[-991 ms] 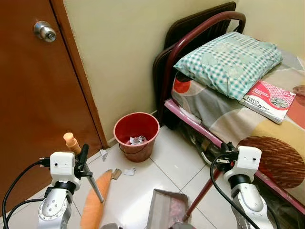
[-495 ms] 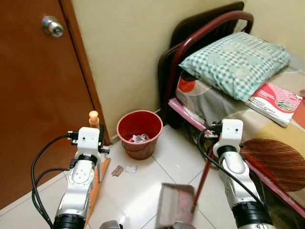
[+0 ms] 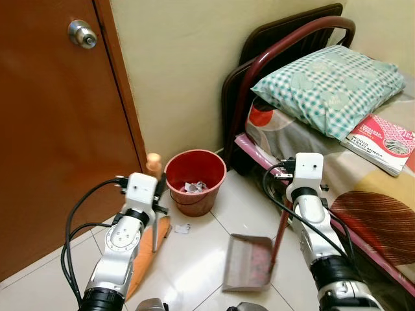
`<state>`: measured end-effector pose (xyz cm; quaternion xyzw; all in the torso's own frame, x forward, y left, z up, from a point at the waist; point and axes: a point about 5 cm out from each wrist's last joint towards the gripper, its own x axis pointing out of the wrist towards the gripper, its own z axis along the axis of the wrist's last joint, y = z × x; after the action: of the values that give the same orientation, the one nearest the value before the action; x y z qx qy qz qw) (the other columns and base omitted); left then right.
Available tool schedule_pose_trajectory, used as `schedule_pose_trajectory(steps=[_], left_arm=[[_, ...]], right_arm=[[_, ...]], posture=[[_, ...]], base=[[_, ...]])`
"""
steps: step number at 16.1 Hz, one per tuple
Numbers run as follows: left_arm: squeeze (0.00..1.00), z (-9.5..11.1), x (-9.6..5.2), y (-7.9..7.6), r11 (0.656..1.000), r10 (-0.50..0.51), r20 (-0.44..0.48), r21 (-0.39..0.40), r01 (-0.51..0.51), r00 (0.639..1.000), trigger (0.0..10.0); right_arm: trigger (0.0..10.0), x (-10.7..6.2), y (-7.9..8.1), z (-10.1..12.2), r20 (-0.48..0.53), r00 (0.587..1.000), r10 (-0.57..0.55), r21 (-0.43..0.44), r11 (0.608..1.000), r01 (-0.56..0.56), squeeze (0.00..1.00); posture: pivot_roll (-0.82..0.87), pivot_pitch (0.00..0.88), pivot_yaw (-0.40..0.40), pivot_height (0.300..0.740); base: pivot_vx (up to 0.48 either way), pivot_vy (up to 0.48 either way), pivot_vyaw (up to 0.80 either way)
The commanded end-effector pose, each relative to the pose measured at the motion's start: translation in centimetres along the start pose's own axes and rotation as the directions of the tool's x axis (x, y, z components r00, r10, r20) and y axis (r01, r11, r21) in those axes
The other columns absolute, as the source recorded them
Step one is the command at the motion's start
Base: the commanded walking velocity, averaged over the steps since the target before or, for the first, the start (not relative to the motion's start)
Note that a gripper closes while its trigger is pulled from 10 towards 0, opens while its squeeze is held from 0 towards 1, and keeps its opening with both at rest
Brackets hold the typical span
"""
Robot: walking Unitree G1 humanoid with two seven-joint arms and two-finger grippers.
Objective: Sweep floor
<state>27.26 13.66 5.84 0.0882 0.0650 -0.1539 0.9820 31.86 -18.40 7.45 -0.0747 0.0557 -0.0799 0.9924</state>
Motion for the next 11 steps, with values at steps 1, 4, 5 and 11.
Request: schedule_pose_trajectory(steps=[1, 4, 5, 11], left_arm=[[0.0, 0.0, -0.3, -1.1, 0.996, -0.086, -0.005, 0.004, 0.086, 0.996, 10.0], [0.0, 0.4, -1.1, -2.5, 0.97, -0.237, 0.018, -0.043, 0.237, 0.971, 10.0], [0.0, 0.8, -1.1, -3.0, 0.961, -0.271, 0.034, -0.053, 0.272, 0.962, 10.0], [0.0, 3.5, -0.5, -4.8, 0.911, -0.369, 0.107, -0.156, 0.382, 0.923, 10.0]], right_arm=[[10.0, 0.6, -0.2, 0.8, 0.028, 1.0, -0.014, -0.008, 1.0, 0.014, 0.0], [10.0, 1.2, 0.4, 1.3, 0.032, 0.999, -0.01, -0.016, 1.0, 0.011, 0.0], [10.0, 1.4, 0.6, 1.4, 0.033, 0.999, -0.012, -0.019, 1.0, 0.013, 0.0], [10.0, 1.5, 1.8, 1.2, 0.02, 1.0, 0.013, -0.041, 0.999, -0.012, 0.0]], posture=[[0.02, 0.049, -0.049, 0.74], [0.03, 0.067, -0.054, 0.74], [0.03, 0.071, -0.057, 0.74], [0.02, 0.077, -0.058, 0.74]], base=[[0.0, 0.0, 0.0], [0.0, 0.0, 0.0], [0.0, 0.0, 0.0], [0.0, 0.0, 0.0]])
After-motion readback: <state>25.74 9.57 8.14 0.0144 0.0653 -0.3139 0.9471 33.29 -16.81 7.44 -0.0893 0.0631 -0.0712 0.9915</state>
